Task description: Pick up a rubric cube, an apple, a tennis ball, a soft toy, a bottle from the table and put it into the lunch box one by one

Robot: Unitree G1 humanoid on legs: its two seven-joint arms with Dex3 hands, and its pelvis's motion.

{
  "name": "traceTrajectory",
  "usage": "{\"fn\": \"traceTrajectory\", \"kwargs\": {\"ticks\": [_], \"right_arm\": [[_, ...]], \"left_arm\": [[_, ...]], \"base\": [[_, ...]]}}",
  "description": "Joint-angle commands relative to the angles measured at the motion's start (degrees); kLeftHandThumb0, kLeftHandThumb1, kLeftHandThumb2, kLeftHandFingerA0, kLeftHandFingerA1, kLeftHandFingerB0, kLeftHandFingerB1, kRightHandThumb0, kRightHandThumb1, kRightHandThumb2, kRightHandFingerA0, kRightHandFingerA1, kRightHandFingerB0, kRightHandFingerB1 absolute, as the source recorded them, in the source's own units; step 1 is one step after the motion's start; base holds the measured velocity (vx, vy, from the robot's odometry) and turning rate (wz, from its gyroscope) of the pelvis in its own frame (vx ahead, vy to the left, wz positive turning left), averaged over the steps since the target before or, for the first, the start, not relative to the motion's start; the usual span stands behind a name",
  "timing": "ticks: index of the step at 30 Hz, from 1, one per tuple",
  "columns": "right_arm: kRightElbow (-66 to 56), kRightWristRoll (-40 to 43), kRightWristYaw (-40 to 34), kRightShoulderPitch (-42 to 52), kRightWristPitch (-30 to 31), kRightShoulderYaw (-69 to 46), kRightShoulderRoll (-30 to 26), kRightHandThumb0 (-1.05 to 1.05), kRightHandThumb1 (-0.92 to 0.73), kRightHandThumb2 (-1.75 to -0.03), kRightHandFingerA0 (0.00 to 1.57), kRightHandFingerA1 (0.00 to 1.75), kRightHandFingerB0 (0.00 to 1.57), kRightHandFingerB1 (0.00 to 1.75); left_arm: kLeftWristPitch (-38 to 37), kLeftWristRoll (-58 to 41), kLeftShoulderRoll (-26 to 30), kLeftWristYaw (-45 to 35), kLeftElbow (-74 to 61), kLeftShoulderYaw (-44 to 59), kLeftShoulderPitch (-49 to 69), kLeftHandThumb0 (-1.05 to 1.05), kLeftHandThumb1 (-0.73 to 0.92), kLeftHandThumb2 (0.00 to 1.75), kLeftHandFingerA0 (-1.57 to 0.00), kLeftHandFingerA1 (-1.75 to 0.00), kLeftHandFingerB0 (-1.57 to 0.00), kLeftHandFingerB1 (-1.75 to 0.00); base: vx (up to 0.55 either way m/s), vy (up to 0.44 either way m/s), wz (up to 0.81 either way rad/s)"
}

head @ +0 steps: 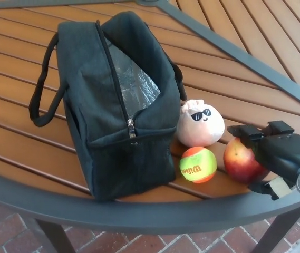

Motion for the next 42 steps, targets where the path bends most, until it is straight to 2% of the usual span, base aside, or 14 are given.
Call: {"fn": "traceTrajectory", "kwargs": {"ticks": [1,7,8,11,17,22,25,26,29,30,33,37,38,42], "right_arm": [[3.7,-3.0,3.3,2.5,2.2,2.7,0.5,-0.34,-0.56,-0.56,0.89,1.39,0.97,0.63],[0.4,-4.3,4.4,2.3,2.0,4.0,1.4,-0.29,-0.58,-0.68,0.89,1.33,0.92,0.69],[0.6,-4.6,2.4,2.5,0.6,4.5,2.1,-0.28,-0.58,-0.67,0.91,1.50,0.91,0.67],[1.2,-6.1,2.1,2.2,0.6,5.7,2.3,-0.27,-0.62,-0.75,0.91,1.51,0.86,0.73],[1.4,-7.9,7.6,1.8,4.0,7.0,1.6,-0.26,-0.76,-0.78,0.89,1.39,0.80,0.69],[1.8,-8.3,7.8,2.8,3.4,7.3,0.2,-0.31,-0.78,-0.62,0.77,1.02,0.72,0.71],[2.4,-7.9,7.8,3.0,3.2,7.1,0.0,-0.31,-0.69,-0.61,0.79,1.08,0.77,0.72],[2.8,-8.0,8.1,3.0,4.2,7.1,0.4,-0.28,-0.70,-0.65,0.74,1.39,0.67,0.76],[3.7,-8.1,7.8,2.8,4.6,7.2,0.9,-0.29,-0.70,-0.63,0.75,1.32,0.71,0.76],[6.0,-7.2,3.0,3.6,3.6,6.1,2.5,-0.30,-0.77,-0.71,0.82,1.12,0.74,0.79],[8.5,-6.2,-2.3,4.8,3.9,4.6,5.6,-0.30,-0.80,-0.79,0.87,1.39,0.76,0.99],[10.5,-5.8,-5.4,5.1,2.3,3.4,7.5,-0.29,-0.80,-0.79,0.83,1.27,0.74,0.91],[11.0,-5.6,-6.4,5.2,1.5,3.4,7.9,-0.33,-0.84,-0.78,0.72,0.84,0.65,0.64],[13.0,-5.0,-11.6,6.1,-3.0,2.9,9.3,-0.27,-0.77,-0.85,0.85,1.06,0.75,0.83]], "left_arm": [[-4.3,0.9,0.9,0.9,0.2,-0.6,0.2,-0.19,0.46,1.14,-1.07,-1.23,-0.97,-1.08],[-3.7,0.2,0.5,0.7,-0.2,-0.4,0.4,-0.17,0.48,1.12,-1.04,-1.24,-0.94,-1.07],[-3.8,-1.1,0.3,-0.7,-0.2,0.7,0.4,-0.16,0.46,1.13,-1.07,-1.22,-1.00,-1.07],[-4.1,0.2,0.5,0.4,-0.3,-0.1,0.5,-0.18,0.47,1.12,-1.06,-1.21,-0.96,-1.06],[-4.3,0.2,0.6,0.4,-0.5,-0.3,1.1,-0.18,0.46,1.12,-1.05,-1.20,-0.95,-1.05],[-4.5,0.6,0.7,0.8,-0.7,-0.6,1.4,-0.19,0.49,1.05,-0.98,-1.32,-0.90,-1.08],[-4.3,0.8,0.7,1.2,-0.6,-0.9,1.4,-0.18,0.48,1.07,-1.00,-1.31,-0.91,-1.08],[-4.5,0.8,0.8,0.9,-0.4,-0.9,1.4,-0.18,0.45,1.15,-1.07,-1.22,-0.96,-1.10],[-4.3,0.5,0.8,0.8,-0.2,-0.8,1.3,-0.18,0.45,1.12,-1.05,-1.23,-0.95,-1.09],[-4.2,1.3,0.9,1.9,-0.2,-1.3,1.3,-0.18,0.43,1.16,-1.06,-1.22,-0.97,-1.09],[-4.1,-0.4,0.4,0.8,-0.2,-0.1,1.3,-0.18,0.42,1.19,-1.04,-1.26,-0.98,-1.12],[-3.3,0.2,0.4,1.7,-0.3,-0.5,1.1,-0.20,0.41,1.18,-1.05,-1.25,-0.99,-1.11],[-3.7,0.3,0.3,1.5,-0.4,-0.5,1.1,-0.17,0.43,1.18,-1.05,-1.25,-0.98,-1.12],[-3.8,0.5,0.5,1.2,-0.5,-0.8,1.2,-0.19,0.48,1.08,-0.99,-1.32,-0.93,-1.12]], "base": [[0.00,0.000,0.00],[0.00,0.000,0.00],[0.00,0.000,0.00],[0.00,0.000,0.00],[0.00,0.000,0.00],[0.00,0.000,0.00],[0.00,0.000,0.00],[0.00,0.000,0.00],[0.00,0.000,0.00],[0.00,0.000,0.00],[0.00,0.000,0.00],[0.00,0.000,0.00],[0.00,0.000,0.00],[0.00,0.000,0.00]]}}
